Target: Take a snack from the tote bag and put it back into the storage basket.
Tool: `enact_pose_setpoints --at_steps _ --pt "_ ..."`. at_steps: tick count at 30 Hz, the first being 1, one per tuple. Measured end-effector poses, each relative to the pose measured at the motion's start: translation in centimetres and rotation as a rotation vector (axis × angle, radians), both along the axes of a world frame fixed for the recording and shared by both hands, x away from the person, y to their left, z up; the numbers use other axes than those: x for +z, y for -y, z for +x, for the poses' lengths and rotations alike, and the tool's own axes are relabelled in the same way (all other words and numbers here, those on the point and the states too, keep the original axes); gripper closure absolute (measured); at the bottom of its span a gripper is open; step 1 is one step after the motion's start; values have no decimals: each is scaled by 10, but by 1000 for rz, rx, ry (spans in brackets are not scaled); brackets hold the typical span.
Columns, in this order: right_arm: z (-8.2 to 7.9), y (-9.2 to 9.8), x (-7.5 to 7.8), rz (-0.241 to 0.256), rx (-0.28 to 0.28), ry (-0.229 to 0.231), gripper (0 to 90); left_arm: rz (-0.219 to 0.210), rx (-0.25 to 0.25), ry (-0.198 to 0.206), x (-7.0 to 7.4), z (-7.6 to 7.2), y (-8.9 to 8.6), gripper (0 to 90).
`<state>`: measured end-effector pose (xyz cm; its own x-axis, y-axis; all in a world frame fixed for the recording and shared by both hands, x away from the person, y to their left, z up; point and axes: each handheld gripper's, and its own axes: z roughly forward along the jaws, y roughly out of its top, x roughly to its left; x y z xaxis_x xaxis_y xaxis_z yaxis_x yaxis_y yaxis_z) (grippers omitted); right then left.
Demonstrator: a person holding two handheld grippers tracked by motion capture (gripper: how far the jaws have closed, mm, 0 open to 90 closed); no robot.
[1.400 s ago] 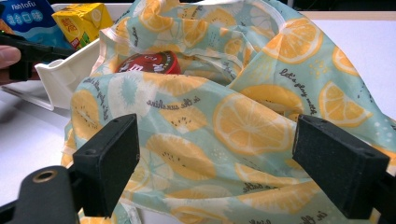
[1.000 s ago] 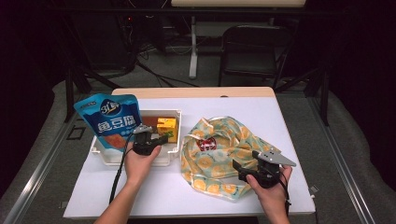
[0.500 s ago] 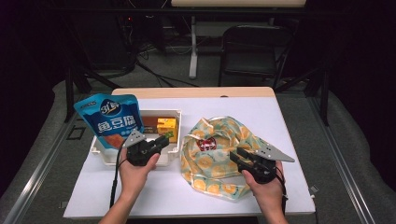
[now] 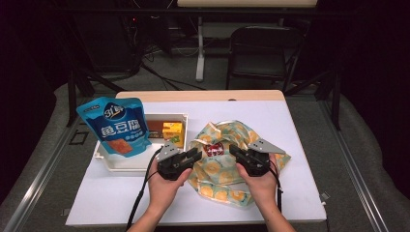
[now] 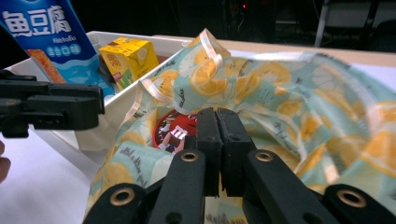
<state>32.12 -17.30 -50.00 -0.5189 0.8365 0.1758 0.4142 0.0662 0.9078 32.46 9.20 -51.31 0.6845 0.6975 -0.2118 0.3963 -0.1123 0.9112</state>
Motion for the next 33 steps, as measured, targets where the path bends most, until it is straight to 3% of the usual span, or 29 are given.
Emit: enact_pose_setpoints --at_steps 7,10,13,16,18,20,21,23,27,28,30,33 --pt "-4 -14 -30 -93 50 -97 868 52 -38 -48 -18 2 8 734" --pt "-6 -16 -47 -128 73 -175 870 64 -44 -74 -28 2 10 734" --pt "-6 -22 -59 -173 102 -251 874 56 -30 -72 -30 1 13 721" --pt "-7 -23 -61 -194 127 -264 877 99 -21 -69 -31 2 18 715" --pt "-8 -22 -60 -174 135 -261 868 142 -12 -102 -37 7 19 729" --pt "-9 -21 -58 -147 130 -237 836 179 0 -160 -43 10 18 766" --pt "-10 -20 -56 -129 131 -220 813 180 11 -175 -48 12 19 772" --pt "-12 -19 -50 -98 113 -172 726 206 0 -250 -55 14 18 780" --pt "-12 -26 -37 -113 46 -61 429 193 2 -257 -56 14 17 799" --pt "-10 -30 -35 -112 38 -52 360 194 -4 -261 -55 13 16 800" --pt "-3 -37 -34 -142 37 -71 215 189 0 -257 -56 12 16 803" --pt "6 -45 -36 -157 0 -96 164 186 5 -268 -56 13 16 816"
